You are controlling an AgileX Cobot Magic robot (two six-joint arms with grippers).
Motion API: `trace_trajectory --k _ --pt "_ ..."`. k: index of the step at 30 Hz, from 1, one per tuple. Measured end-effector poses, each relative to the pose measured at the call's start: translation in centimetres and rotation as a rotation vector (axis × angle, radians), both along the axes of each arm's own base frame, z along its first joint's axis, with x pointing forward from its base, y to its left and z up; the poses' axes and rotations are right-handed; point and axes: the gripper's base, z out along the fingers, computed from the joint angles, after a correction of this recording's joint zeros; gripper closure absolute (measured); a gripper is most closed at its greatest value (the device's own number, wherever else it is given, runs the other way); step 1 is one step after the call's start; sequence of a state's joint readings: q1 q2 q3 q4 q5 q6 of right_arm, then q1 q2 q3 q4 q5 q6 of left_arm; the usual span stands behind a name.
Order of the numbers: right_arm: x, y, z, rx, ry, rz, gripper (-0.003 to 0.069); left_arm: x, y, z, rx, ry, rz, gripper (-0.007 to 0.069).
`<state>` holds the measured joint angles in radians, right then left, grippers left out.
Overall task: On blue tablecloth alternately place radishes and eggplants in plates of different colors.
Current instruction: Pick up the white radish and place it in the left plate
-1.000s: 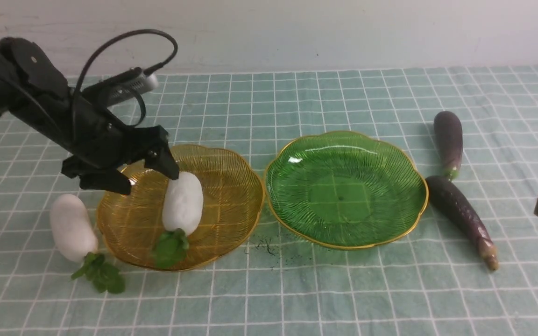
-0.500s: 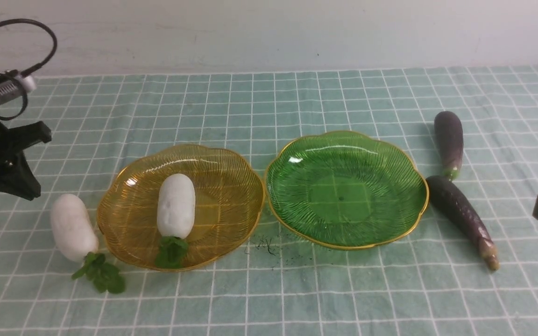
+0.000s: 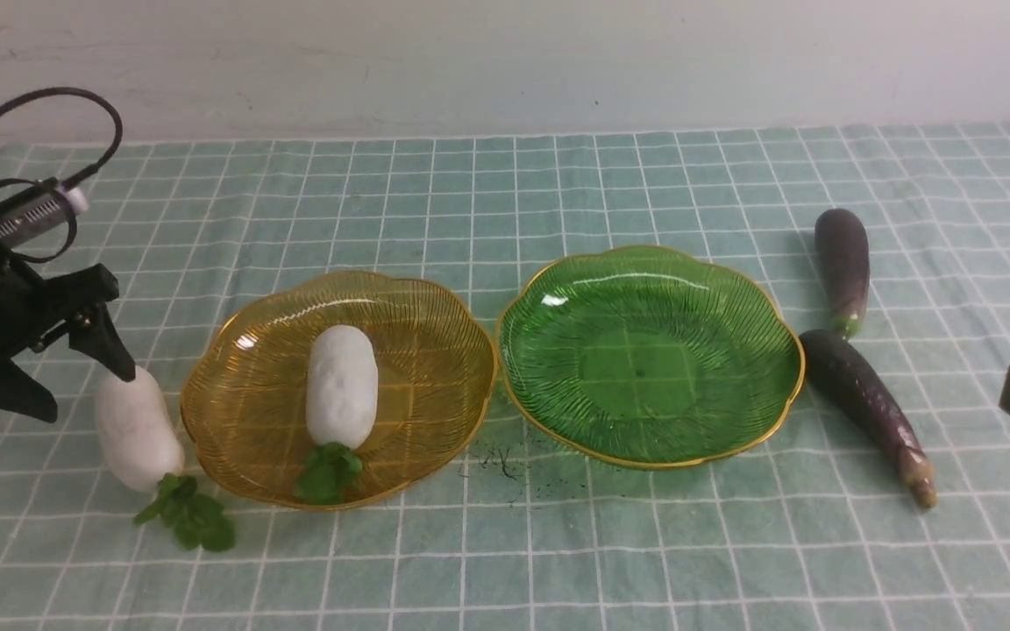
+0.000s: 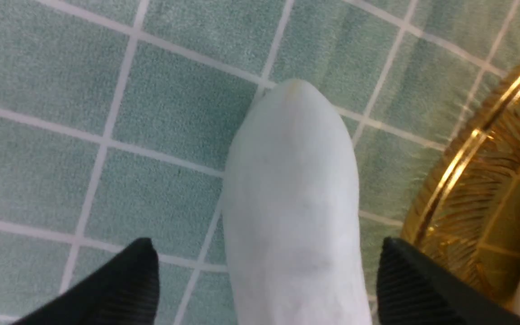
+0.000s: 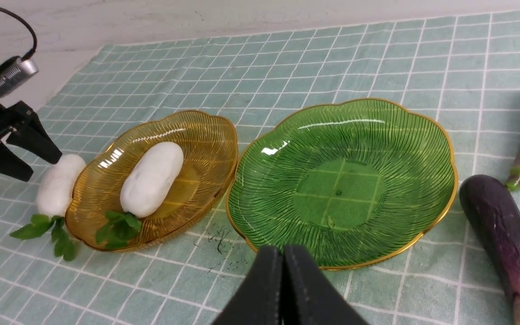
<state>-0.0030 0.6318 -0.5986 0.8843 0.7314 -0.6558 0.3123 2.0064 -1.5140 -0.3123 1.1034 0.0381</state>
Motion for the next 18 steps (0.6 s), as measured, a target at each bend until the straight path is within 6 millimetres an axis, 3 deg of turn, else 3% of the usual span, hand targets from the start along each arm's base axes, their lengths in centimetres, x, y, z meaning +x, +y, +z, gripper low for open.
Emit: trace_trajectory --k 3,6,8,10,12,16,18 --pt "0.0 0.0 0.0 0.000 0.000 0.000 0.0673 0.5 0.0 -1.4 -0.003 0.010 0.004 -0.0023" --pt "0.0 0.0 0.0 0.000 0.000 0.000 0.0673 0.8 0.0 -2.4 -0.015 0.020 0.012 -0.0003" --pt "0.0 0.0 0.0 0.000 0.000 0.000 0.0673 0.8 -0.1 -2.8 -0.018 0.030 0.011 0.0071" --pt "0.0 0.0 0.0 -0.001 -0.002 -0.003 0.0673 0.8 0.0 -3.0 -0.015 0.035 0.009 0.0210" --pt "0.1 -0.1 0.0 0.010 0.000 -0.017 0.0673 0.8 0.1 -2.9 -0.002 0.038 0.001 0.0217" --pt "0.9 -0.6 0.3 0.019 0.047 -0.069 0.0673 1.2 0.6 -1.0 0.048 0.030 -0.031 0.0209" --pt "1.9 -0.9 1.2 -0.013 0.117 -0.092 0.0673 1.5 0.7 1.6 0.070 -0.017 -0.044 0.0209"
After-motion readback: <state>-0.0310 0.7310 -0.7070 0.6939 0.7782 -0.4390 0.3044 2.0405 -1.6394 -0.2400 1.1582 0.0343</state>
